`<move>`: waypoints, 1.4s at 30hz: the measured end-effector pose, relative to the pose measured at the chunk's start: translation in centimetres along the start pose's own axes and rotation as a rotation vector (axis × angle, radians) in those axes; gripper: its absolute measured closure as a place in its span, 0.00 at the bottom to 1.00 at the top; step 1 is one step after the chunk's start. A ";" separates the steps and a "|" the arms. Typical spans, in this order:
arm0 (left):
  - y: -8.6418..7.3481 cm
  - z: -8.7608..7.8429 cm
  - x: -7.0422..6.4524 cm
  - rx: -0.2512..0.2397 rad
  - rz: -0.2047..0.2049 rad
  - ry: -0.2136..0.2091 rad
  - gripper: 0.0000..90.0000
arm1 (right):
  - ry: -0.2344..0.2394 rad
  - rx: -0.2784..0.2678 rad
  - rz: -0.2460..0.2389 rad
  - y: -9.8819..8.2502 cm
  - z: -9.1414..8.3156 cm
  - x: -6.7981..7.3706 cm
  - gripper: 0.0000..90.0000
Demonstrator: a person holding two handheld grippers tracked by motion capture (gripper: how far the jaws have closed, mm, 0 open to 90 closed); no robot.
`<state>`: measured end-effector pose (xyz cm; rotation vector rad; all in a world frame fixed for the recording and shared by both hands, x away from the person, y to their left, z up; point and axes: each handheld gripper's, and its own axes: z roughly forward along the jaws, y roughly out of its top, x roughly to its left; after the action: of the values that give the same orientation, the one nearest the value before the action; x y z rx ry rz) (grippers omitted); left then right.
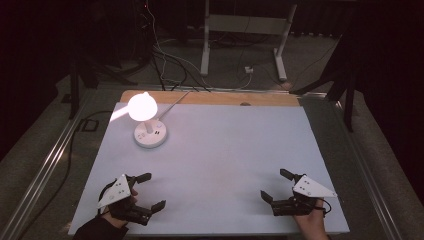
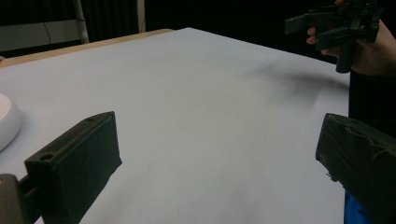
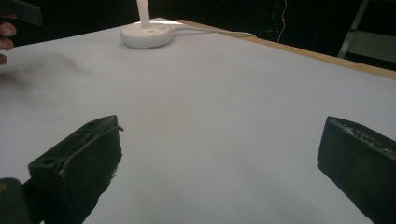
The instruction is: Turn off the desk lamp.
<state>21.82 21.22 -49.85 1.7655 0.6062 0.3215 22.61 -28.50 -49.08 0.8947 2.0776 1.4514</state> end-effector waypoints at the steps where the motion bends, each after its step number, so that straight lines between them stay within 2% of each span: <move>1: 0.0 0.0 0.0 0.001 0.001 0.001 0.01 | -0.001 -0.002 -0.001 0.0 0.0 0.1 0.00; 11: 0.0 -0.1 -0.1 0.017 0.018 -0.002 0.01 | -0.003 -0.006 -0.002 0.0 -0.1 0.0 0.00; 26: 0.5 0.0 -0.9 0.059 0.043 -0.049 0.01 | 0.002 -0.010 0.000 0.0 -0.1 0.2 0.00; 35: 1.4 0.1 -1.1 0.046 0.060 -0.062 0.00 | 0.002 -0.027 -0.002 0.2 -0.3 0.4 0.00; 42: 2.1 0.1 -1.2 0.038 0.055 -0.067 0.01 | -0.004 -0.032 0.003 0.2 -0.4 0.4 0.00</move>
<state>21.43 20.09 -47.72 1.8239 0.5200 0.2892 22.17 -28.42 -48.72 0.8872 2.0456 1.4791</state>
